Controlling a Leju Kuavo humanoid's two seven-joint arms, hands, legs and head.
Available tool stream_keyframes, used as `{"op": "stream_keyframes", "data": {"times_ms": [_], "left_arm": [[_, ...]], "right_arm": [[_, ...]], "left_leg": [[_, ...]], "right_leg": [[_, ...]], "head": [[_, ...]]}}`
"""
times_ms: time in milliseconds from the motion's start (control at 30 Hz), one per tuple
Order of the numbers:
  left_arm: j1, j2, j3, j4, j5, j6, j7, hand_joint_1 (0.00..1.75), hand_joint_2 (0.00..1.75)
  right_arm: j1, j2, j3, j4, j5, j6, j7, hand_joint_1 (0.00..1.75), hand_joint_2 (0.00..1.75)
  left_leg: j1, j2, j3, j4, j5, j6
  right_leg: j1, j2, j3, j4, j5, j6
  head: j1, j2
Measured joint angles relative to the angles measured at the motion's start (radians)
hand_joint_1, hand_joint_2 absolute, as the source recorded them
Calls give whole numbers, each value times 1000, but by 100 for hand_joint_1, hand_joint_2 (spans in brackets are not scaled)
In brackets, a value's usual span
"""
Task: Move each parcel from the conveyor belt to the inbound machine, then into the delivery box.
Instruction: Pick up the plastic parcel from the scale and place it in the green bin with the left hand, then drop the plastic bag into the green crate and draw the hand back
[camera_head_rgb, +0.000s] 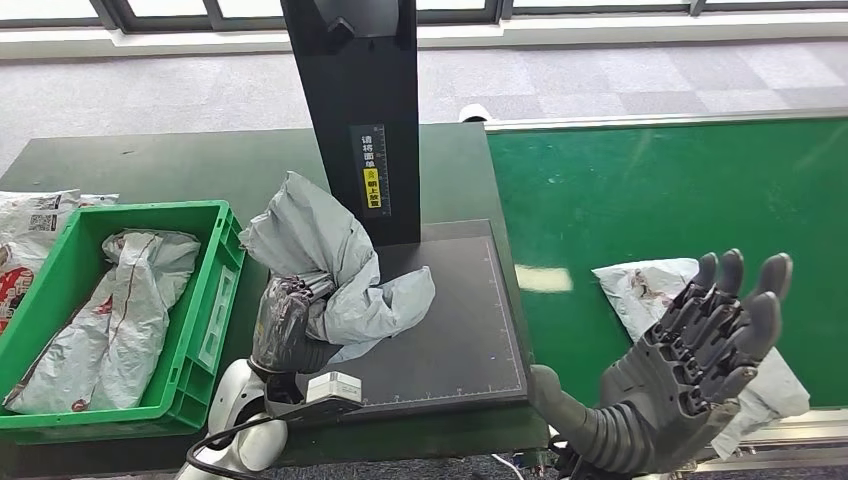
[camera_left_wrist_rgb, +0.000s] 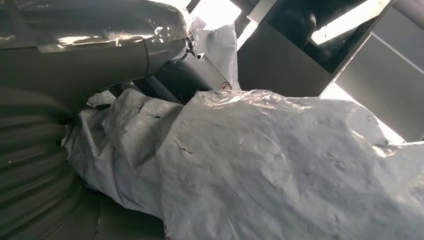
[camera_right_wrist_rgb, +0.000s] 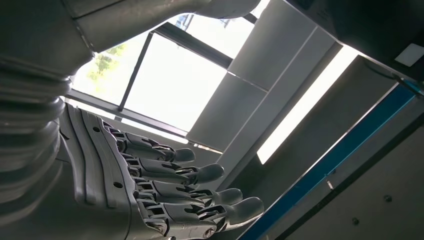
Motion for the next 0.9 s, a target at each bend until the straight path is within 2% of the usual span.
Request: {"op": "stream_keyframes", "data": {"times_ms": [100, 167, 333, 467, 633, 900], "left_arm": [[14, -6, 29, -30, -3, 17, -35, 175, 175], [25, -21, 85, -64, -8, 24, -78, 175, 175], [19, -60, 294, -139, 50, 28, -151, 175, 175], [-20, -62, 473, -147, 149, 28, -164, 175, 175], [-66, -42, 673, -95, 182, 28, -164, 175, 175], [-127, -5, 841, 101, 133, 28, -107, 175, 175]], "right_arm": [[1, 2, 0, -2, 5, 0, 0, 0, 175], [0, 5, 0, -5, 9, 0, 0, 0, 175], [-7, 5, 0, -7, -5, 0, 0, 0, 175], [-23, 4, 0, 6, -25, 0, 0, 0, 175], [-36, 2, 0, 33, -32, 0, 0, 0, 175], [-40, 1, 0, 53, -24, 0, 0, 0, 175]], "left_leg": [[0, 0, 0, 0, 0, 0], [0, 0, -1, 0, 0, 0], [1, 0, -1, 0, 0, 0], [2, 0, -1, 0, 1, -2], [3, 0, -1, 0, 2, -3], [2, 0, -1, 0, 2, -3]], "right_leg": [[0, 0, 0, 0, 0, 0], [0, 0, -1, 0, 0, 0], [1, 1, -1, 0, 0, 0], [2, 1, -1, 0, 0, 0], [2, 0, -1, 1, 1, -1], [2, 1, -2, 1, 1, -2]], "head": [[0, 0], [0, 0], [0, 0], [0, 0], [0, 0], [0, 0]]}}
